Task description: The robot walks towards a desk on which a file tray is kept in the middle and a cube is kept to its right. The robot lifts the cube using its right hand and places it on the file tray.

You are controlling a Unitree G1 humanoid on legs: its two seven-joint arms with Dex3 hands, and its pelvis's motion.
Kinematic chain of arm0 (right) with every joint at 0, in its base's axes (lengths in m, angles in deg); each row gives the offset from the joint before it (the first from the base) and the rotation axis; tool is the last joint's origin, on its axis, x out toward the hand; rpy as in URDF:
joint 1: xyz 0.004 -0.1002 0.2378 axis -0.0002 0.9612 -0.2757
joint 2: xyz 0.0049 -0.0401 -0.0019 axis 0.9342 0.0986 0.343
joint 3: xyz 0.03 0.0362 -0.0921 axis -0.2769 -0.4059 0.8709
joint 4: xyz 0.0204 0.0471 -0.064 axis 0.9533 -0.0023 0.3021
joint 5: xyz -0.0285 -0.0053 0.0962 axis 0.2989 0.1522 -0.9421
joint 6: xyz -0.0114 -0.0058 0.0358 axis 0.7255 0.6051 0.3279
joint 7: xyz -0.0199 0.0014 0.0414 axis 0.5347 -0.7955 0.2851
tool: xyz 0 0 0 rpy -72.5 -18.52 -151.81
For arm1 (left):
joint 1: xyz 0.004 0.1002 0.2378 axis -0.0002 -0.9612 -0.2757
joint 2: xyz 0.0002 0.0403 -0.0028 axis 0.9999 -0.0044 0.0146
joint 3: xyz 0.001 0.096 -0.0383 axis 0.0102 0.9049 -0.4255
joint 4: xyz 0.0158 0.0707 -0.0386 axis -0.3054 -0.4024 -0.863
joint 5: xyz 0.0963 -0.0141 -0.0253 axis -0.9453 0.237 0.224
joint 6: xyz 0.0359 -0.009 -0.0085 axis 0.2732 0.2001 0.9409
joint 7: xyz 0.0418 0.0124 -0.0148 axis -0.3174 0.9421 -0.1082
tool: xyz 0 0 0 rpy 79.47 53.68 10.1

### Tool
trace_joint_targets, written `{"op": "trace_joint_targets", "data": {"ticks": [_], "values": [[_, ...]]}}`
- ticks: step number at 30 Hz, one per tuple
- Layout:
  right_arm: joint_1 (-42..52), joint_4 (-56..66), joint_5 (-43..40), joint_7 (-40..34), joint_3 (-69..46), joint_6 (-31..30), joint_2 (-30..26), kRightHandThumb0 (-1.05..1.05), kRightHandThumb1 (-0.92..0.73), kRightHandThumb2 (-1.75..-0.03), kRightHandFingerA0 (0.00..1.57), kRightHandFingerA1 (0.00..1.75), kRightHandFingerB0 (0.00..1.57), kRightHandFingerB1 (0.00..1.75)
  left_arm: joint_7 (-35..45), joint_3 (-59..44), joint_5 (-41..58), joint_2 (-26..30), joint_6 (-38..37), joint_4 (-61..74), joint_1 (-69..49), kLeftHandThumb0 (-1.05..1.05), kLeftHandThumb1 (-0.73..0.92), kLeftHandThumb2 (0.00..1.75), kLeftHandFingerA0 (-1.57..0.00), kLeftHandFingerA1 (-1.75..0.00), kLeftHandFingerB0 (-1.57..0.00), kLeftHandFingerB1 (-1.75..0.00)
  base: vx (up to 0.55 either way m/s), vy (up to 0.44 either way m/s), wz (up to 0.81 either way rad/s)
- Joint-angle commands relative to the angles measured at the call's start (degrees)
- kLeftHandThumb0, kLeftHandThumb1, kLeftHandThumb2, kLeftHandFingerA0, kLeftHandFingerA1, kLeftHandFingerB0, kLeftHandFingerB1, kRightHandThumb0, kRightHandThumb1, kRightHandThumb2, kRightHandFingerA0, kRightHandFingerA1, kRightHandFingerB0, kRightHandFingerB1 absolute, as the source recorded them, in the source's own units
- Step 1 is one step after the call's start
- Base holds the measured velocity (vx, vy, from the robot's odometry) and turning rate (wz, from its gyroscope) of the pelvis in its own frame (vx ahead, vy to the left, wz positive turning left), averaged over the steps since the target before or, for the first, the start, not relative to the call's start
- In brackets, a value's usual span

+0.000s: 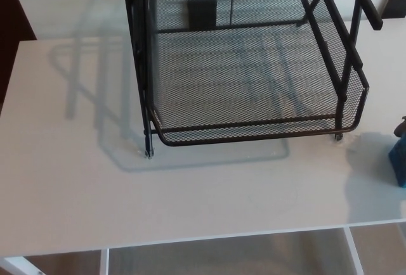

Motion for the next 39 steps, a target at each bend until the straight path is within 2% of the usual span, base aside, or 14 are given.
{"op": "trace_joint_targets", "data": {"ticks": [1, 6, 7, 8, 9, 10, 13, 14, 26, 29, 30, 32, 33, 39], "values": [[10.9, -2.8, 15.7, -25.6, 6.3, 3.2, 2.2, -0.30, -0.60, -0.59, 0.81, 1.64, 0.84, 0.70, -1.8, 1.3, -2.4, 1.7, -1.5, -1.0, 0.1, -0.72, 0.68, 0.74, -0.57, -0.84, -0.36, -0.75, 0.00, 0.000, 0.00], [12.2, -6.2, 13.9, -35.8, 4.2, 6.8, 2.8, -0.32, -0.63, -0.60, 0.85, 1.69, 0.82, 0.79, -1.9, 1.4, -2.3, 1.6, -2.1, -1.8, 0.1, -0.71, 0.67, 0.75, -0.55, -0.84, -0.35, -0.75, 0.00, 0.000, 0.00], [11.8, -7.8, 11.9, -38.3, 2.6, 11.7, 1.9, -0.33, -0.52, -0.89, 1.17, 1.37, 0.79, 1.07, -1.9, 1.5, -2.4, 1.6, -1.9, -1.9, 0.3, -0.71, 0.67, 0.76, -0.57, -0.85, -0.36, -0.76, 0.00, 0.000, 0.00], [11.9, -7.2, 11.2, -37.1, 2.0, 11.8, 1.3, -0.23, -0.72, -0.61, 0.81, 1.75, 0.67, 1.42, -1.8, 2.0, -2.9, 2.0, -2.8, -2.4, 0.2, -0.71, 0.69, 0.75, -0.56, -0.83, -0.39, -0.76, 0.00, 0.000, 0.00], [12.4, -7.4, 10.1, -39.2, 0.6, 13.2, 1.0, -0.24, -0.70, -0.62, 0.84, 1.75, 0.70, 1.45, -2.2, 1.8, -2.7, 1.7, -2.3, -2.1, 0.3, -0.71, 0.67, 0.75, -0.58, -0.85, -0.37, -0.76, 0.00, 0.000, 0.00], [12.4, -7.8, 8.9, -39.5, -0.4, 14.8, 0.9, -0.33, -0.53, -0.89, 1.18, 1.39, 0.83, 1.13, -2.4, 2.0, -2.9, 1.7, -2.5, -2.2, 0.3, -0.71, 0.68, 0.74, -0.57, -0.85, -0.36, -0.78, 0.00, 0.000, 0.00], [11.8, -7.2, 4.9, -37.0, -4.5, 16.9, -1.0, -0.34, -0.56, -0.92, 1.12, 1.35, 0.79, 1.09, -2.1, 1.9, -2.6, 2.1, -2.4, -2.8, 0.5, -0.72, 0.69, 0.74, -0.57, -0.84, -0.36, -0.76, 0.00, 0.000, 0.00], [11.2, -6.3, 2.4, -35.8, -7.7, 18.3, -2.7, -0.18, -0.78, -0.70, 0.90, 1.53, 0.83, 1.10, -2.1, 2.0, -2.6, 2.2, -2.0, -1.7, 0.0, -0.72, 0.68, 0.75, -0.58, -0.84, -0.36, -0.76, 0.00, 0.000, 0.00], [-6.9, -1.8, -5.9, -26.2, -26.5, 15.6, -4.6, -0.12, -0.70, -0.83, 0.94, 1.13, 0.92, 0.96, -1.5, 1.8, -2.0, 2.4, -3.2, -2.0, -1.0, -0.77, 0.69, 0.74, -0.54, -0.85, -0.34, -0.77, 0.00, 0.000, 0.00], [-13.1, -1.4, -6.0, -26.6, -28.2, 14.5, -1.7, -0.13, -0.69, -0.77, 0.97, 1.28, 0.92, 0.92, -1.5, 1.8, -2.0, 2.3, -2.9, -1.6, -1.2, -0.74, 0.70, 0.75, -0.53, -0.84, -0.35, -0.76, 0.00, 0.000, 0.00], [-15.4, 0.2, -5.3, -25.6, -28.1, 12.2, -0.6, -0.16, -0.72, -0.81, 0.91, 1.41, 0.87, 1.03, -1.4, 2.1, -2.4, 2.5, -4.1, -1.6, -2.0, -0.75, 0.54, 1.07, -0.56, -0.82, -0.36, -0.72, 0.00, 0.000, 0.00], [-18.6, 0.1, -4.8, -24.5, -28.0, 12.1, -0.1, -0.17, -0.73, -0.79, 0.89, 1.39, 0.86, 0.98, -1.4, 2.3, -2.5, 2.3, -3.7, -1.0, -1.8, -0.75, 0.54, 1.07, -0.56, -0.81, -0.36, -0.72, 0.00, 0.000, 0.00], [-25.0, 0.7, -2.1, -23.9, -26.0, 9.1, 2.0, -0.17, -0.71, -0.83, 0.92, 1.40, 0.88, 0.94, -2.0, 2.2, -2.6, 2.1, -4.0, -2.2, -1.2, -0.71, 0.71, 0.75, -0.53, -0.83, -0.37, -0.74, 0.00, 0.000, 0.00], [-38.7, -1.5, -0.6, -22.7, -22.2, 8.9, 8.9, -0.22, -0.64, -0.85, 0.91, 1.51, 0.85, 0.99, -2.2, 1.7, -2.0, 1.8, -2.9, -1.8, -0.8, -0.73, 0.69, 0.75, -0.53, -0.85, -0.38, -0.78, 0.00, 0.000, 0.00]]}}
